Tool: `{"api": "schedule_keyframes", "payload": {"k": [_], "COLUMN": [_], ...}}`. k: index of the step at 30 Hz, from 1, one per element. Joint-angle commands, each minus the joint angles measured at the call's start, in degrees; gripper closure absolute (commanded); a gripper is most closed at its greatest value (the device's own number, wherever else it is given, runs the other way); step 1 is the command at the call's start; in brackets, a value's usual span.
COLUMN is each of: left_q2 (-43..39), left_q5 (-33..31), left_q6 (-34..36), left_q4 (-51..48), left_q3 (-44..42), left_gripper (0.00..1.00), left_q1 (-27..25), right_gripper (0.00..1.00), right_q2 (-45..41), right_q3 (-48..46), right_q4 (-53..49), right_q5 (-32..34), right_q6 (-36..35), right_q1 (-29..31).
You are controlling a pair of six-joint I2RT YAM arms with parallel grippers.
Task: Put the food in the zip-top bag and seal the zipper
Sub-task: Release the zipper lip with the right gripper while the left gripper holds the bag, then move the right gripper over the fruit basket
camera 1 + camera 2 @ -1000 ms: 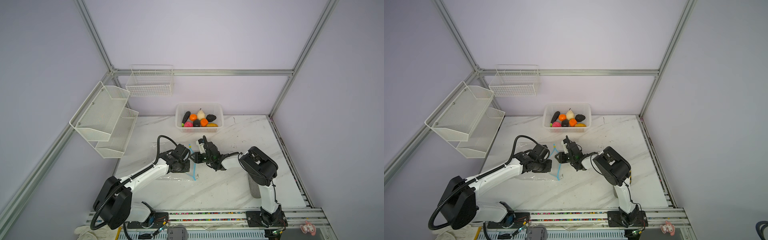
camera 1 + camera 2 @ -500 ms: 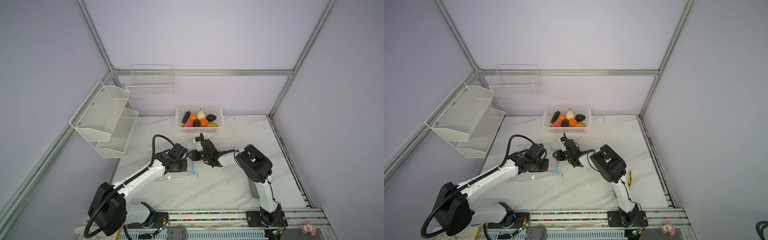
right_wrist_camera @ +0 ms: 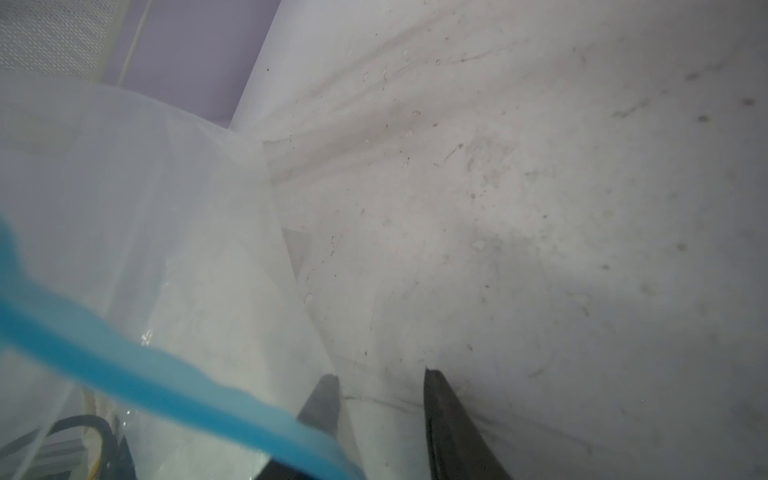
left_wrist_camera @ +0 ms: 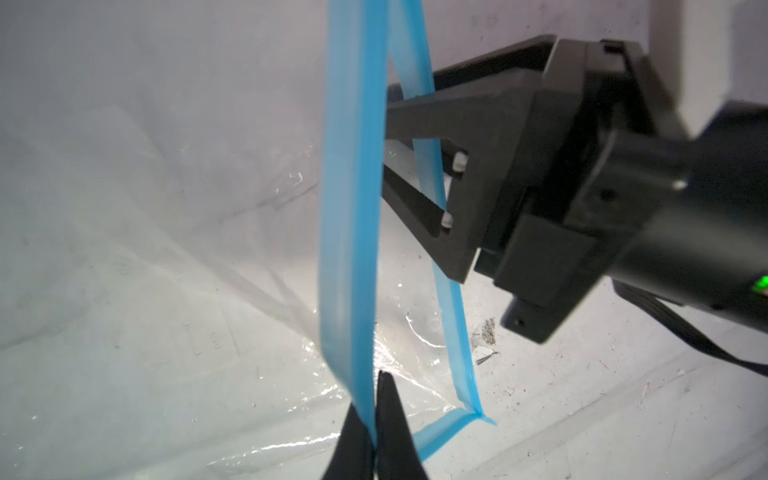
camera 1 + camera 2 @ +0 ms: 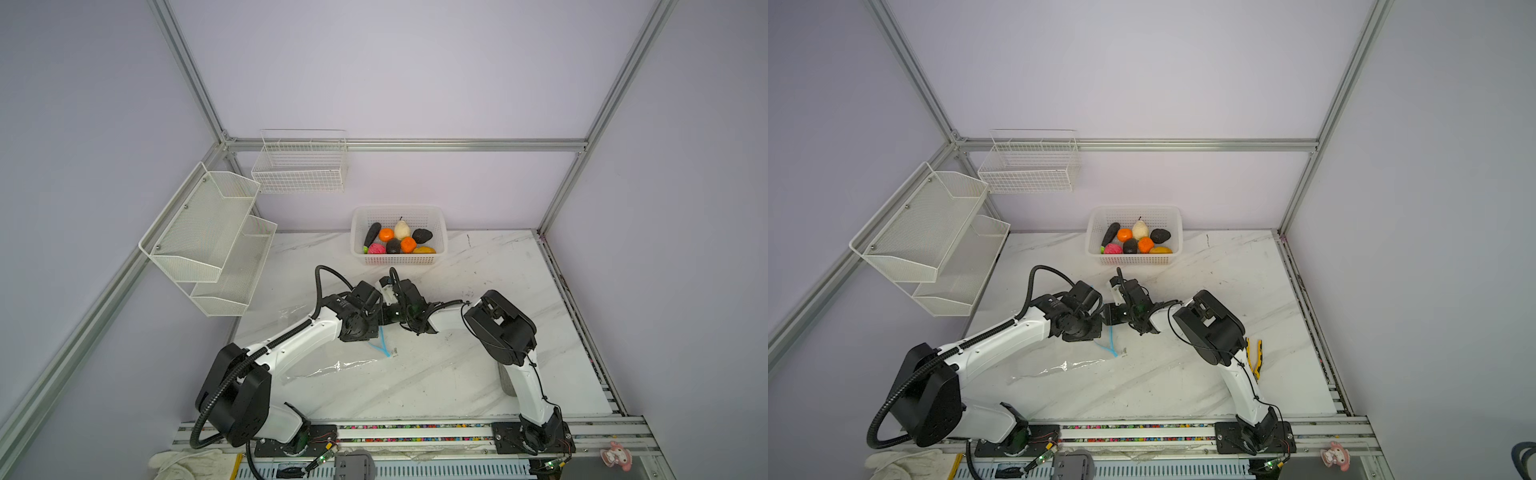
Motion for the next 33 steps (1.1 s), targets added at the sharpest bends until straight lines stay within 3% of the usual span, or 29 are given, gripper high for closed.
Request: {"api": "schedule_keyframes", "payload": {"k": [1, 10, 15, 19, 25, 33], "left_q2": [0.8, 2.0, 2.0, 2.1, 2.2, 2.8], "left_q5": [2.1, 2.6, 2.8, 3.5, 4.2, 5.5], "left_q6": [0.7, 0.7, 0.5, 0.9, 2.5, 3.5], "left_q4": [2.6, 4.7, 5.1, 5.4, 6.0, 6.9], "left_q3": [3.9, 3.1, 2.6, 3.0, 4.3, 4.5], "left_gripper": [1.00, 1.00, 1.00, 1.00, 1.00, 1.00], "left_q1": [0.6, 0.9, 1.5, 1.8, 2.0, 3.0], "right_gripper": [0.58, 0.43, 0.42, 0.42, 0.42, 0.42], "right_q2": [-3.1, -13.5, -19.7, -20.5, -14.8, -3.7], "right_q3": [-2.3, -7.8, -8.2, -0.6, 16.5, 33.8], "right_q4": [-2.9, -8.7, -16.3, -27.4, -40.1, -44.0], "right_q5": [0.0, 2.6, 7.7, 16.7, 32.5, 37.2], "right_q6": [-0.5, -2.3, -4.3, -8.4, -11.5, -13.5], "right_q1": [-0.3, -1.1, -3.9, -7.0, -13.4, -23.6]}}
